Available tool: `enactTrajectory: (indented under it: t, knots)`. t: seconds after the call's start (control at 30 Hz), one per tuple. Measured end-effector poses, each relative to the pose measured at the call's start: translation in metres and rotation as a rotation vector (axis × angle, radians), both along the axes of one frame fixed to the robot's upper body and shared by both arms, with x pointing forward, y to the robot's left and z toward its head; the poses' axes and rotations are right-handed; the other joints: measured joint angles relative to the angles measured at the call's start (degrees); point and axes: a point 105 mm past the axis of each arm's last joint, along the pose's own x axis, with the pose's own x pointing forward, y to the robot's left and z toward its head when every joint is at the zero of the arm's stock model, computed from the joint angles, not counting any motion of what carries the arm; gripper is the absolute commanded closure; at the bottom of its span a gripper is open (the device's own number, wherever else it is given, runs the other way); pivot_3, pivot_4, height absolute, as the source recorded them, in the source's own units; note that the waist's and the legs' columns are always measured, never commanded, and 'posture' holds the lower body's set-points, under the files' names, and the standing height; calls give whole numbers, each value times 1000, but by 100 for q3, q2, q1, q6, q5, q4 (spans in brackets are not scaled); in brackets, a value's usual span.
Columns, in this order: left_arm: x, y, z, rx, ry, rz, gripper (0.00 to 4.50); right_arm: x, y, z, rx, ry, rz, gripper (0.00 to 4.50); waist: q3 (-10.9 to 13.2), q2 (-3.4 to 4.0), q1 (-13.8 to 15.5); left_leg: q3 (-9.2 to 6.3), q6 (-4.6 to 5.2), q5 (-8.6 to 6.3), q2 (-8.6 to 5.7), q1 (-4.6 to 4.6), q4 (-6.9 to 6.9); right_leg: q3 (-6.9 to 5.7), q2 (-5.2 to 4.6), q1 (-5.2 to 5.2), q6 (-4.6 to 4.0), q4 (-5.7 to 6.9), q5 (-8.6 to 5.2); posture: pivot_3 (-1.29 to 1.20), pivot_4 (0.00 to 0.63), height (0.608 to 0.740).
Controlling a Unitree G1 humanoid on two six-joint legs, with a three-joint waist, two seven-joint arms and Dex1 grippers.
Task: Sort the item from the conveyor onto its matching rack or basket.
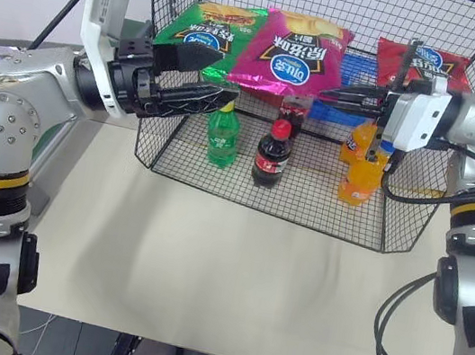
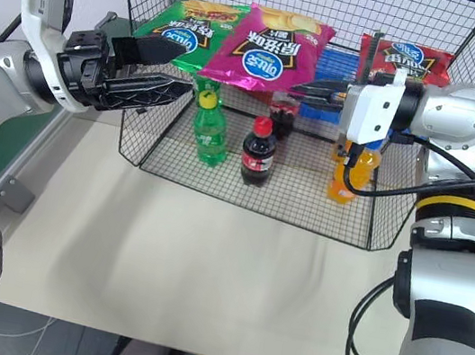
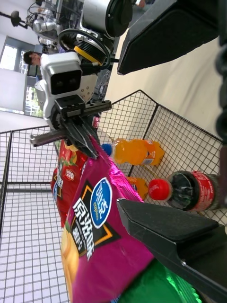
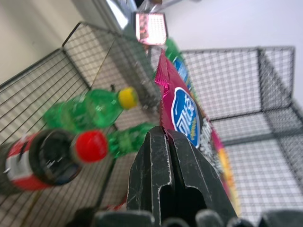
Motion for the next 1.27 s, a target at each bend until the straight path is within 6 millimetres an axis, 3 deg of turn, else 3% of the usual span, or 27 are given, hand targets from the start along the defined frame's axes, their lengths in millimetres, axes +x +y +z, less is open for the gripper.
enactTrajectory:
  t: [0.33,0.37,0.53,0.73,0.77,0.93,1.07,1.17,1.27]
  knots:
    - [-1,-4,0,-12,-3,-16,0,7,-16,1,2,17,-59,4434,2,3,-30,4,-1,0,4,9,-2,4,5,3,0,2,0,0,150,740]
    - [0,-4,0,-12,-2,-16,0,7,-16,1,-1,18,-59,3888,2,4,-29,5,-1,0,4,9,-2,4,5,3,0,2,0,0,150,740]
    - [0,-3,-1,-6,-4,-13,0,3,-13,6,-17,4,-36,2237,4,6,-19,3,-1,0,3,9,-2,3,3,6,0,2,0,0,150,740]
    - [6,5,-4,36,-6,55,0,-23,-15,-2,17,20,-1,162,4,7,42,-3,-1,-1,3,3,-2,-2,-5,9,0,4,0,0,150,740]
    - [9,8,-5,52,-9,86,0,-31,-14,-5,36,40,-2,42,4,7,60,-2,0,-1,4,4,-2,-2,-5,9,0,5,0,0,150,740]
    - [22,25,-22,159,-45,224,0,-67,-3,-1,186,158,-64,42,3,15,100,0,-1,-2,9,3,-3,1,-3,5,0,6,0,0,150,740]
    - [27,36,-28,195,-60,256,0,-94,6,2,375,374,-188,42,3,14,147,0,-1,-2,12,3,0,0,-4,8,0,2,0,0,150,740]
    - [26,36,-29,201,-67,235,0,-104,7,2,529,527,-270,42,4,13,141,2,-1,-2,8,1,2,2,-4,9,0,-2,0,0,150,740]
    - [28,30,-32,211,-68,200,0,-106,5,6,625,563,-331,42,4,12,136,4,1,-2,4,0,2,4,2,8,1,-5,-1,0,150,740]
